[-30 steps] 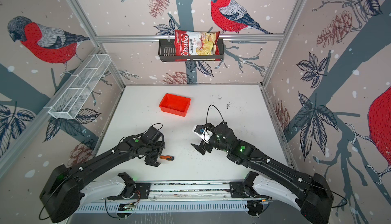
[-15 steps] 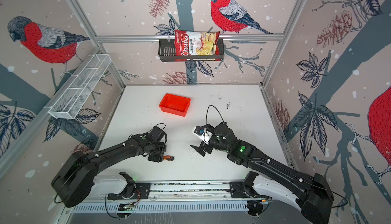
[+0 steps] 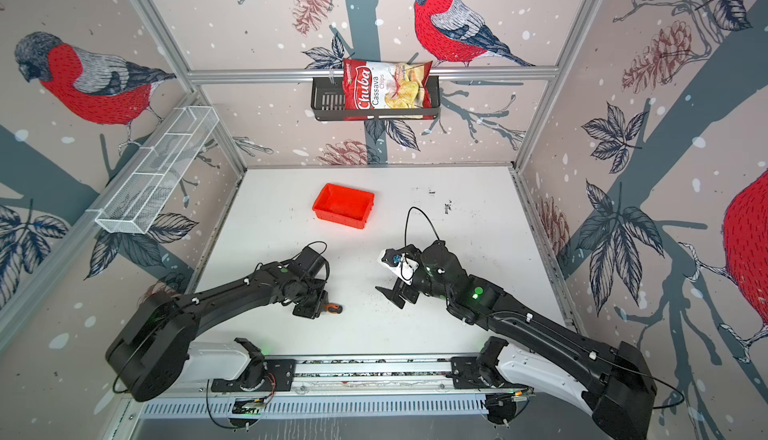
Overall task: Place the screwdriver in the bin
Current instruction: 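Lower the left gripper and close it on the screwdriver handle, then lift the screwdriver and carry it with the left gripper over the red bin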
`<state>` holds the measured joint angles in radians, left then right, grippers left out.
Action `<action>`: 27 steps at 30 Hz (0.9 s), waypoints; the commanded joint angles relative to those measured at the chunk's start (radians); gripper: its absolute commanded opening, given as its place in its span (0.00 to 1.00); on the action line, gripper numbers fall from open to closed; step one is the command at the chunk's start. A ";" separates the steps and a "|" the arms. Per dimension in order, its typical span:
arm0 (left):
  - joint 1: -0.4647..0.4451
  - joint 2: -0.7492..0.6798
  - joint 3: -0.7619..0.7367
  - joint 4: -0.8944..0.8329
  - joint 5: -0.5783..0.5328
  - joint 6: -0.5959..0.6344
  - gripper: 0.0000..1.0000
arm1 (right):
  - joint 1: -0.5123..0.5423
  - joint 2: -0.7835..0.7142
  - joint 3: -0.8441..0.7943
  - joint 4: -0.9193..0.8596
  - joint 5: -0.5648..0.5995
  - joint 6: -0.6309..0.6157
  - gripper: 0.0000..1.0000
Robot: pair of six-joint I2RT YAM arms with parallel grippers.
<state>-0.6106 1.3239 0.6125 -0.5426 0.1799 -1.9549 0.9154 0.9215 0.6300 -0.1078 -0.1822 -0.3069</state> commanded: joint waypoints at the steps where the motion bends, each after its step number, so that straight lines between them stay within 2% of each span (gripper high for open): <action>1: 0.002 -0.015 0.022 -0.041 -0.049 0.031 0.08 | 0.002 0.001 0.013 0.006 0.002 0.009 0.99; 4: 0.002 -0.033 0.054 -0.055 -0.081 0.071 0.04 | 0.001 -0.001 0.020 0.014 0.015 0.019 0.99; 9: 0.002 -0.045 0.139 -0.107 -0.137 0.128 0.04 | -0.001 -0.010 0.034 0.057 0.028 0.058 0.99; 15: 0.013 -0.062 0.222 -0.084 -0.185 0.189 0.03 | -0.003 -0.009 0.052 0.076 0.049 0.057 0.99; 27: 0.122 0.011 0.380 0.013 -0.240 0.332 0.03 | -0.060 0.057 0.118 0.152 0.042 0.007 0.99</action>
<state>-0.5034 1.3197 0.9646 -0.5732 -0.0257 -1.6855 0.8631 0.9634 0.7258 -0.0048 -0.1307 -0.2684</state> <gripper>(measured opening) 0.180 0.989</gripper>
